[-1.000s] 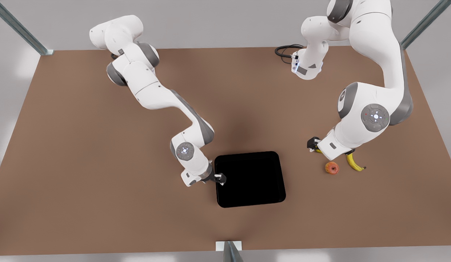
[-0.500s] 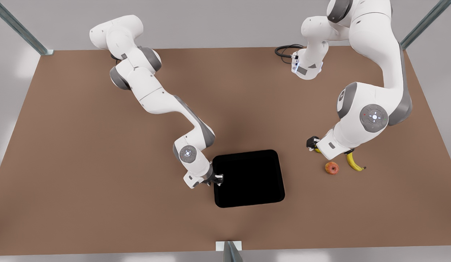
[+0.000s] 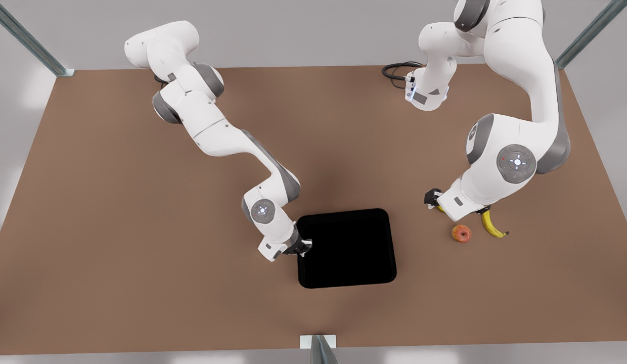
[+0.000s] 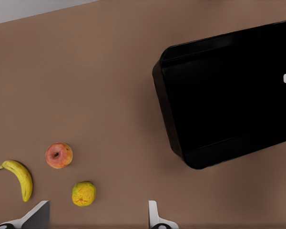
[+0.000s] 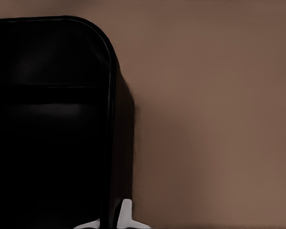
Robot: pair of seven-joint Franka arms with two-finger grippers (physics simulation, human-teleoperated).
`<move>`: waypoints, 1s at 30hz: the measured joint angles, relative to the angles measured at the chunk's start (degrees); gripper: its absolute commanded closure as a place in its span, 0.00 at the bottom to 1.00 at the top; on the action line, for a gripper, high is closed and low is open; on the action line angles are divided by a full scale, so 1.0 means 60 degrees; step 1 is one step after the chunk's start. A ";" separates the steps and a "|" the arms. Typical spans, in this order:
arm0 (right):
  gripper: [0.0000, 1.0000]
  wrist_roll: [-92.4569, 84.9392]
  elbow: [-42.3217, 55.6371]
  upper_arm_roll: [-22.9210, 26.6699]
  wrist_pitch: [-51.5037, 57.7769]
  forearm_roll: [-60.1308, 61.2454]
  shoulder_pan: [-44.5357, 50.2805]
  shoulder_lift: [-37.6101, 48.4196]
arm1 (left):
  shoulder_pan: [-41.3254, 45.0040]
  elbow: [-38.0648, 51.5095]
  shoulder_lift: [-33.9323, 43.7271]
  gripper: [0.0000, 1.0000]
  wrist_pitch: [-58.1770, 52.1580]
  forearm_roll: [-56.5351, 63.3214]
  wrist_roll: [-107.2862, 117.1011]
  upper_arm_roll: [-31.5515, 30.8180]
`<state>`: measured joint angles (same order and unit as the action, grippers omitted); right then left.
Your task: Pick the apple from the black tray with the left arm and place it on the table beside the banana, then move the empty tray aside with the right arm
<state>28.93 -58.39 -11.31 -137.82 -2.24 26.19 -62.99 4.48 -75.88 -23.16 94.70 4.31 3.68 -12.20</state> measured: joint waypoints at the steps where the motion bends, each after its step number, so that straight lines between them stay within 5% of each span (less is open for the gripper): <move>1: 0.76 -0.0041 0.0000 -0.0021 0.0007 0.0000 -0.0001 0.0025 | 0.0000 0.0000 -0.0001 0.00 0.0000 0.0002 -0.0001 0.0000; 10: 0.77 -0.0432 -0.0012 -0.0360 0.1022 0.0028 -0.0253 0.1105 | 0.0015 0.0000 0.0001 0.00 -0.0003 0.0007 -0.0008 -0.0015; 23: 0.77 -0.1853 -0.0029 -0.0166 0.5695 0.0020 -0.1883 0.2973 | 0.0015 0.0000 0.0003 0.00 0.0000 0.0020 -0.0013 -0.0015; 30: 0.77 -0.3568 -0.0034 0.1264 0.7918 0.0129 -0.2706 0.3855 | 0.0015 0.0000 0.0005 0.00 -0.0001 0.0012 -0.0015 -0.0015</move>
<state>7.52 -58.60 -3.72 -90.31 -1.46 9.96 -39.86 4.57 -75.88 -23.12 94.70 4.38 3.59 -12.28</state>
